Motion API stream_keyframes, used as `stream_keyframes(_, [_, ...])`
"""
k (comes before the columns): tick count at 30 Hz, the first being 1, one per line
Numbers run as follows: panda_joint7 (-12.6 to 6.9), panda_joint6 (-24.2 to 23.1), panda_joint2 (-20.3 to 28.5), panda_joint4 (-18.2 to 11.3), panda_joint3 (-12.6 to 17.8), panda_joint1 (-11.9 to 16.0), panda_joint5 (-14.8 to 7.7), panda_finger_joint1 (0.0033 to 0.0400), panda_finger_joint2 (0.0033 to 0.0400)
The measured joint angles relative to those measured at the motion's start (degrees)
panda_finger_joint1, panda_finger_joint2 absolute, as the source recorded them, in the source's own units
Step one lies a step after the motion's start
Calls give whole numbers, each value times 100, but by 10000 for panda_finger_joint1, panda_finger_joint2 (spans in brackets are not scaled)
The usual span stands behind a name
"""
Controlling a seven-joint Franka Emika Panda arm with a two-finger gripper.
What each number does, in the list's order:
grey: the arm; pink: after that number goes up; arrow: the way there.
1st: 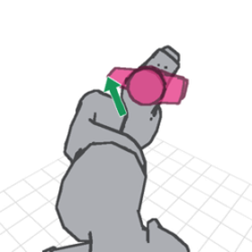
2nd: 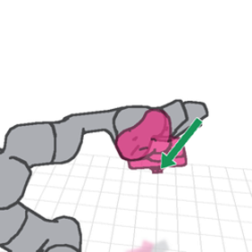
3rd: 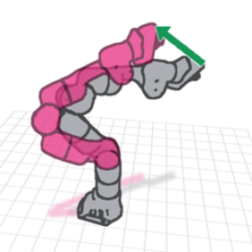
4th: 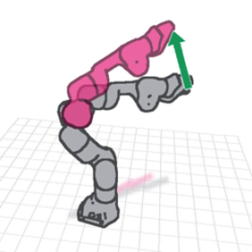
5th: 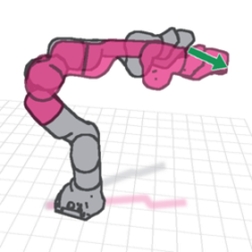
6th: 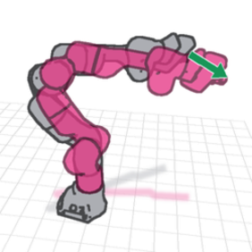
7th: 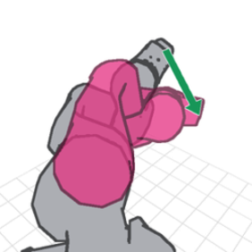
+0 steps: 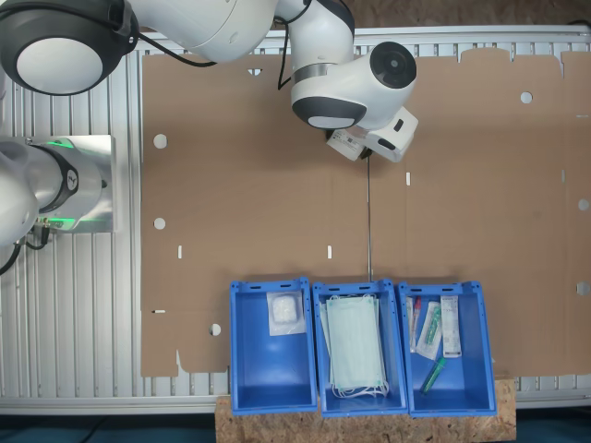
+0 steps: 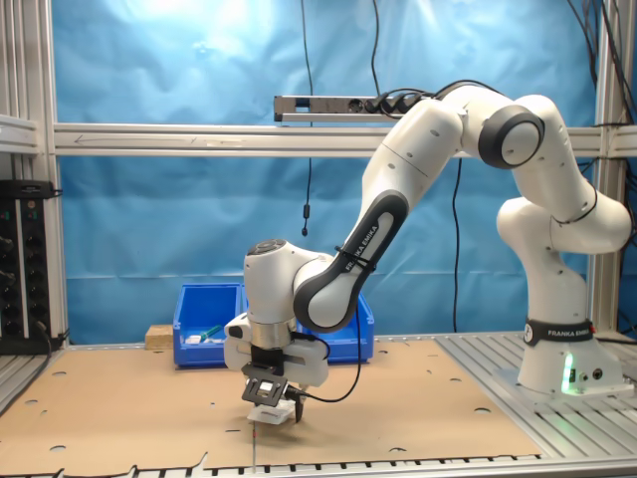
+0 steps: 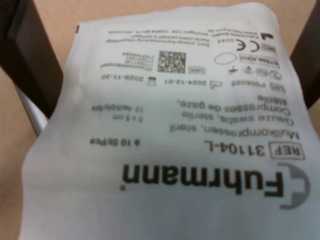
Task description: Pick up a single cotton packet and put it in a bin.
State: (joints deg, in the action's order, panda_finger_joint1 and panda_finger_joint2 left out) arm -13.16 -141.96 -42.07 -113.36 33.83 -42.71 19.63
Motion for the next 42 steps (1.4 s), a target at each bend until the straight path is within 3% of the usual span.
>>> stream_keyframes(8, [0,1,4,0,-26,-1,0,400,400])
stream_keyframes(9, [0,1,5,0,-31,-2,0,282,282])
stream_keyframes(17, [0,-5,16,1,-52,-3,0,282,282])
stream_keyframes(18, [1,-13,15,1,-52,-2,0,117,117])
stream_keyframes(23, [1,-27,15,2,-51,-1,0,117,117])
stream_keyframes(24, [1,-28,15,2,-51,-1,0,86,86])
stream_keyframes(42, [1,-38,14,2,-51,-1,0,86,86])
